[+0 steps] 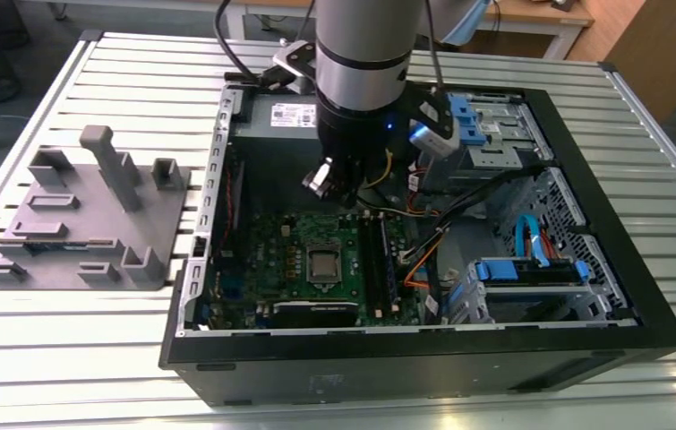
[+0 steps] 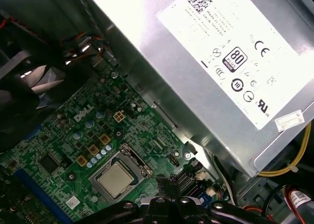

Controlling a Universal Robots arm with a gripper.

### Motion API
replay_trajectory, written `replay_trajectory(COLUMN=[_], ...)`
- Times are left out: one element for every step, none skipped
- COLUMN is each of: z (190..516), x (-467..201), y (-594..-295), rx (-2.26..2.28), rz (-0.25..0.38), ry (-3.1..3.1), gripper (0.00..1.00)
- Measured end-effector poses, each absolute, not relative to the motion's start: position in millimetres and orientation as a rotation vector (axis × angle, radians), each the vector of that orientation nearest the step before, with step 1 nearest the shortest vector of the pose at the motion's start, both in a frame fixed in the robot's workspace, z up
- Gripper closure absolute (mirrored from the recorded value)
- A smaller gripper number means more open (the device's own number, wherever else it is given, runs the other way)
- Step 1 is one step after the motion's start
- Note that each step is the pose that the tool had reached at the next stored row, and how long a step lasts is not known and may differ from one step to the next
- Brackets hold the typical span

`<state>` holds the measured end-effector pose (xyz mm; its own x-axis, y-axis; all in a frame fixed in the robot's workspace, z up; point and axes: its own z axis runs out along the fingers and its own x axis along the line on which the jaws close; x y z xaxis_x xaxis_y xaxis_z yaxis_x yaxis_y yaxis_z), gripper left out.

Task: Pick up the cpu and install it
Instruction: 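Install the first cpu locking lever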

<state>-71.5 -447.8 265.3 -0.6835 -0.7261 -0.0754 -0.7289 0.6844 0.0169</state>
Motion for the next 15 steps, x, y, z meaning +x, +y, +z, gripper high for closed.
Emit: replay_trajectory(z=[265.3, 265.3, 265.3, 265.2, 265.2, 265.1, 264.8, 264.6, 264.1, 263.8, 263.4, 262.9, 262.3, 261.8, 261.3], x=[-71.1, -70.6, -70.4, -70.1, -69.8, -69.3, -68.6, -68.0, -67.6, -67.4, -67.2, -67.1, -67.0, -67.0, -66.9], y=[-446.6, -445.3, -443.9, -442.4, -441.1, -440.2, -439.5, -439.2, -439.1, -438.9, -438.8, -438.8, -438.8, -438.8, -438.7], rx=[-1.221, -1.221, -1.221, -1.221, -1.220, -1.217, -1.211, -1.202, -1.189, -1.176, -1.161, -1.145, -1.126, -1.105, -1.089], rz=[0.070, 0.070, 0.070, 0.070, 0.070, 0.070, 0.069, 0.069, 0.069, 0.068, 0.068, 0.067, 0.067, 0.066, 0.065], ry=[2.826, 2.826, 2.826, 2.826, 2.826, 2.827, 2.830, 2.834, 2.839, 2.844, 2.850, 2.856, 2.863, 2.871, 2.877], gripper=[0.89, 0.89, 0.89, 0.89, 0.89, 0.89, 0.89, 0.89, 0.89, 0.89, 0.89, 0.89, 0.89, 0.89, 0.89])
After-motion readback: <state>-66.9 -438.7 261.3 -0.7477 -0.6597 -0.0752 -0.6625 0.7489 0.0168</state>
